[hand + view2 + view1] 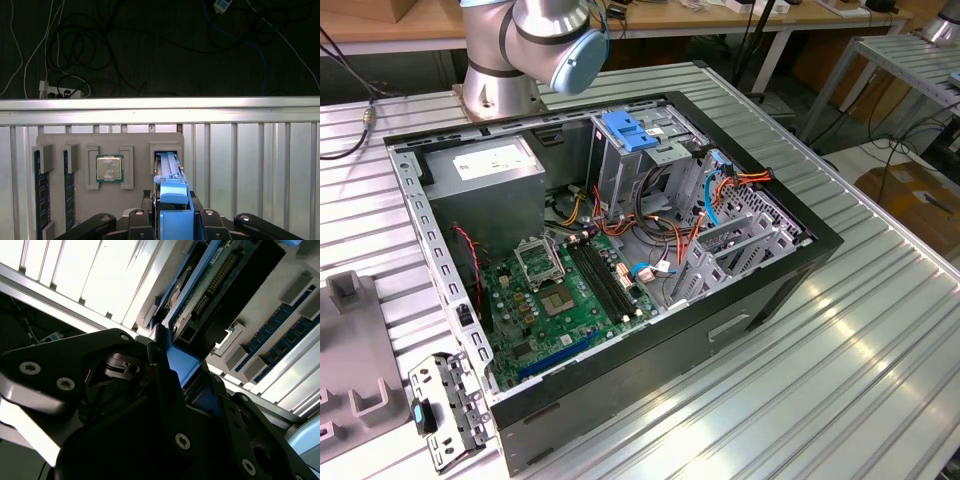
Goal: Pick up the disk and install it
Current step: 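Pick up the disk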
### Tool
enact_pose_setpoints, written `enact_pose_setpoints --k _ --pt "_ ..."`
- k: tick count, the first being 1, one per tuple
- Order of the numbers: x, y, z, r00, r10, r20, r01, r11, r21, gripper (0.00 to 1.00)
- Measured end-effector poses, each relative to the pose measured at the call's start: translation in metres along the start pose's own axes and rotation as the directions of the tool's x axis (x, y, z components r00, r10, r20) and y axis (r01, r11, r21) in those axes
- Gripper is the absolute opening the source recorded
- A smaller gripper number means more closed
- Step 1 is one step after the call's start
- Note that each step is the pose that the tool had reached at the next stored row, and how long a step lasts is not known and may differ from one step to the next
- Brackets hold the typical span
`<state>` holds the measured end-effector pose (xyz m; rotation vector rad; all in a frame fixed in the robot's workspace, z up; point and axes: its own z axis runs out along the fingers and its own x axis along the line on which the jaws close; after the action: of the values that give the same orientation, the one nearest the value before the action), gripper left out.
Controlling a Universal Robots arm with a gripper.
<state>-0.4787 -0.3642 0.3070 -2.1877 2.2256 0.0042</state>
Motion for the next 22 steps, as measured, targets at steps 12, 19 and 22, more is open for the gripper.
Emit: enact_pose_setpoints --k 12,19,22 --pt "-0.0002 -0.0002 -0.0125 1.0 0.0 0.0001 0.0 1.0 0.0002 0.37" --pt "-0.0004 -0.0003 -0.0238 1.0 0.0 0.0001 0.0 1.0 0.0002 0.37" --pt "-0.0005 -0.0003 -0.0285 1.0 0.0 0.0002 0.0 1.0 0.0002 0.37"
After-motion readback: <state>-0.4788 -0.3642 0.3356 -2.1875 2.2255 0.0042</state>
